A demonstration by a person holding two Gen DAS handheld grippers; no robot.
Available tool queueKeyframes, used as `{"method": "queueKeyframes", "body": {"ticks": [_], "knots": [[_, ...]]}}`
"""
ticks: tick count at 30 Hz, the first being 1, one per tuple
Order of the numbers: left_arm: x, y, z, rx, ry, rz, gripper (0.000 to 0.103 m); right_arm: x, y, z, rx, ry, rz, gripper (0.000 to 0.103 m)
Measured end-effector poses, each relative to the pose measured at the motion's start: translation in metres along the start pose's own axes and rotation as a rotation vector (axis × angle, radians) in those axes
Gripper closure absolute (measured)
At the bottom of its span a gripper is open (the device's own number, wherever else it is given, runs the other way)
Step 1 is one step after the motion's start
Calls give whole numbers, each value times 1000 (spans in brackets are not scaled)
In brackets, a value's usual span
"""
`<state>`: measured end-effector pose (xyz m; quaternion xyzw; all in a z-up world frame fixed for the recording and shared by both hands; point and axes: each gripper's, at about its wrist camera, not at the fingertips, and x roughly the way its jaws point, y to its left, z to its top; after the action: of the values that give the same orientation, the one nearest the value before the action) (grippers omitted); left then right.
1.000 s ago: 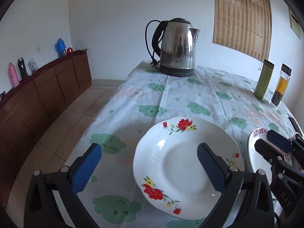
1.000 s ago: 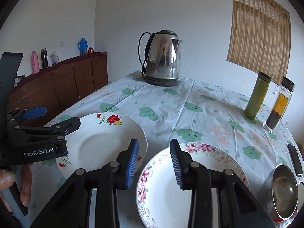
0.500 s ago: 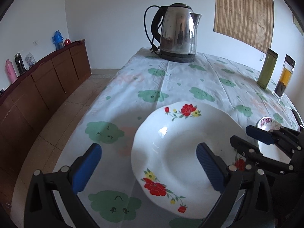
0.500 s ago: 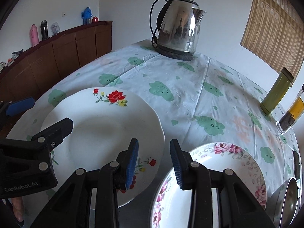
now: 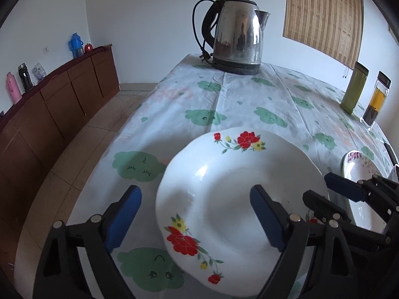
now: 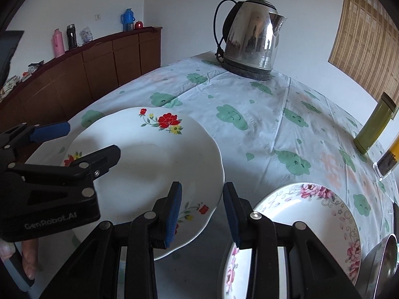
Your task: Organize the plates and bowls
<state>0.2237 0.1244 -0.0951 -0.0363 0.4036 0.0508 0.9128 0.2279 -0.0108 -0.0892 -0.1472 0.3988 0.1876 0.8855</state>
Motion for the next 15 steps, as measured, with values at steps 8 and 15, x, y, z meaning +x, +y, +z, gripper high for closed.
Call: {"method": "queueKeyframes", "body": {"ticks": [8,15], "knots": [[13,8,-4,-23,69,-10,48,-9,0,-3,24,-34,25,81],[17,10,-7,-32,88,-5,53,-4,-10,-4,70,-38,-10,81]]}}
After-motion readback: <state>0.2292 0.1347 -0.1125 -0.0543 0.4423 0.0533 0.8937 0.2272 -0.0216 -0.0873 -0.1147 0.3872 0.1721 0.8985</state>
